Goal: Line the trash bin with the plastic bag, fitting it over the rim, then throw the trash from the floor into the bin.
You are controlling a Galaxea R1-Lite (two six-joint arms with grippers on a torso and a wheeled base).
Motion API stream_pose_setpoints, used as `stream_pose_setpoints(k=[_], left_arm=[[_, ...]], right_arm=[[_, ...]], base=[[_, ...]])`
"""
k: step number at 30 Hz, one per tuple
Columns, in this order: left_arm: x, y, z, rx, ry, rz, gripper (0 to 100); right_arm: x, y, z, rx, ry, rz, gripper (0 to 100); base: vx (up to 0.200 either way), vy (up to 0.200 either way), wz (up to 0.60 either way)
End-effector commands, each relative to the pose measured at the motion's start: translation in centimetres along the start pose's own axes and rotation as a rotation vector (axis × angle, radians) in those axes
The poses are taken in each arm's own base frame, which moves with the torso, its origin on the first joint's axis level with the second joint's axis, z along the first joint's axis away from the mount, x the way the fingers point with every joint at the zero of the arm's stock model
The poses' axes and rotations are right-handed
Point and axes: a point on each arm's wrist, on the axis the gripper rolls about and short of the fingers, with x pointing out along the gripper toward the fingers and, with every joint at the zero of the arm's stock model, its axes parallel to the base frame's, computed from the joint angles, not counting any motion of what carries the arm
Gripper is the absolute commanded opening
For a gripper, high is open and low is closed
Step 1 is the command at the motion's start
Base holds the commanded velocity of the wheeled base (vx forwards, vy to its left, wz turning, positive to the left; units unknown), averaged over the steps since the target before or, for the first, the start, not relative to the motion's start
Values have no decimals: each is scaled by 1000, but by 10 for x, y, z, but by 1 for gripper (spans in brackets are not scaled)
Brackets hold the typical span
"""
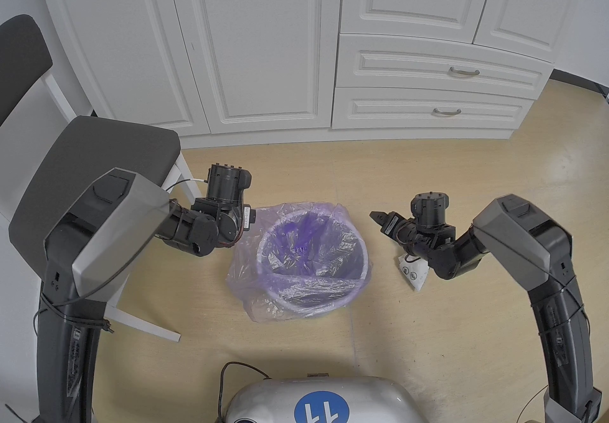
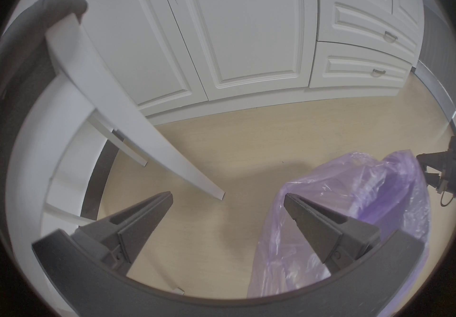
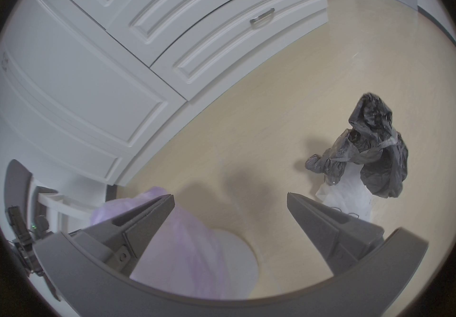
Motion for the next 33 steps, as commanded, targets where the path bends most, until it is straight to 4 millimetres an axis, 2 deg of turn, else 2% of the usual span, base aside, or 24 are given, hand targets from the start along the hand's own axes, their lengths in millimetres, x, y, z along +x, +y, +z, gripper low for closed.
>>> stream_pose_setpoints(k=[1, 4, 5, 6, 10, 18, 19, 25, 33], left_arm=[[-51, 21, 22, -50, -6, -13, 100], [-74, 15, 12, -57, 23, -49, 100], [-74, 15, 12, -57, 23, -49, 100], [-88, 8, 0, -58, 51, -75, 100], [-108, -1, -17, -69, 91, -128, 100], [-113, -9, -41, -85, 91, -170, 100], [-113, -10, -45, -88, 83, -175, 100], [-114, -17, -48, -95, 33, -189, 100], [-123, -21, -49, -91, 15, -185, 100]], right_arm=[[-62, 37, 41, 6, 79, 157, 100], [-87, 50, 33, 7, 230, 209, 100], [-87, 50, 33, 7, 230, 209, 100], [-92, 56, 23, 7, 319, 194, 100], [-88, 59, 13, 16, 432, 126, 100], [-70, 57, -20, 12, 581, 32, 100], [-68, 55, -30, 4, 601, 22, 100], [-63, 54, -51, -15, 649, 12, 100], [-62, 56, -52, -37, 720, -36, 100]], base=[[0, 0, 0], [0, 0, 0], [0, 0, 0], [0, 0, 0], [0, 0, 0], [0, 0, 0], [0, 0, 0], [0, 0, 0], [0, 0, 0]])
